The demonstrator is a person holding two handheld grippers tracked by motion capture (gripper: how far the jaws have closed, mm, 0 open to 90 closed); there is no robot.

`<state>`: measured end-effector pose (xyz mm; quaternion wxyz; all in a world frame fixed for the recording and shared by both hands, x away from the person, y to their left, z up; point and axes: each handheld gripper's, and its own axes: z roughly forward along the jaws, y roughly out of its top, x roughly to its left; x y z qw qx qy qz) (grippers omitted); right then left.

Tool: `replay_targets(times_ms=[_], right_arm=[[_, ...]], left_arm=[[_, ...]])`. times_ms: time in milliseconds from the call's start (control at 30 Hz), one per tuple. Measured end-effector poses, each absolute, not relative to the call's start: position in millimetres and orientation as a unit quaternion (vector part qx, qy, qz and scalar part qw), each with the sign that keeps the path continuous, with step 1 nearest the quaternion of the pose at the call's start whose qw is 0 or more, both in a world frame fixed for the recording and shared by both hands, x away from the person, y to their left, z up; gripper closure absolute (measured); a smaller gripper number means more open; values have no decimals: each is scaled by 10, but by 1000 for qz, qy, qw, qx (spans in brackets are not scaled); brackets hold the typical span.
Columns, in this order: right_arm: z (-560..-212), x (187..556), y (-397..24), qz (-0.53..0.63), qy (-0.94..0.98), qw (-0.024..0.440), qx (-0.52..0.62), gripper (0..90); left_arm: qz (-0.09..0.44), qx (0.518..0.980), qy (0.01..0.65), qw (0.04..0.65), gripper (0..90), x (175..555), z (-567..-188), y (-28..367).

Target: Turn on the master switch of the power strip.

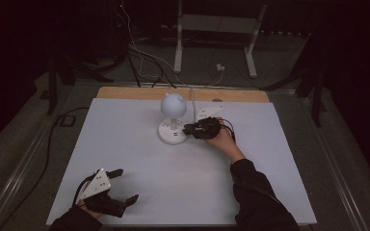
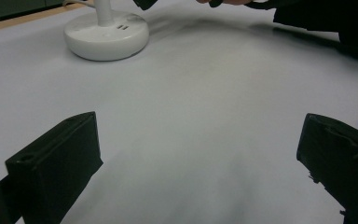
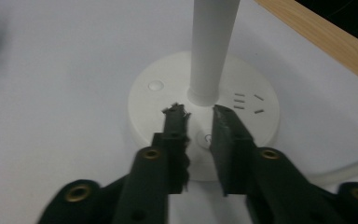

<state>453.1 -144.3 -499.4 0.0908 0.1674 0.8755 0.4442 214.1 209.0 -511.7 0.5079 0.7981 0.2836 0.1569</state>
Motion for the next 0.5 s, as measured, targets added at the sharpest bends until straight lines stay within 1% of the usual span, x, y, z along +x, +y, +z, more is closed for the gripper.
replay_targets(times_ms=[300, 500], right_arm=[[-4995, 4560, -1371, 443, 876, 103, 162, 900], [-5038, 4595, -1349, 437, 878, 110, 162, 900]], left_arm=[[156, 797, 284, 509, 1, 2141, -5120, 2091], [156, 796, 283, 511, 1, 2141, -5118, 2097]])
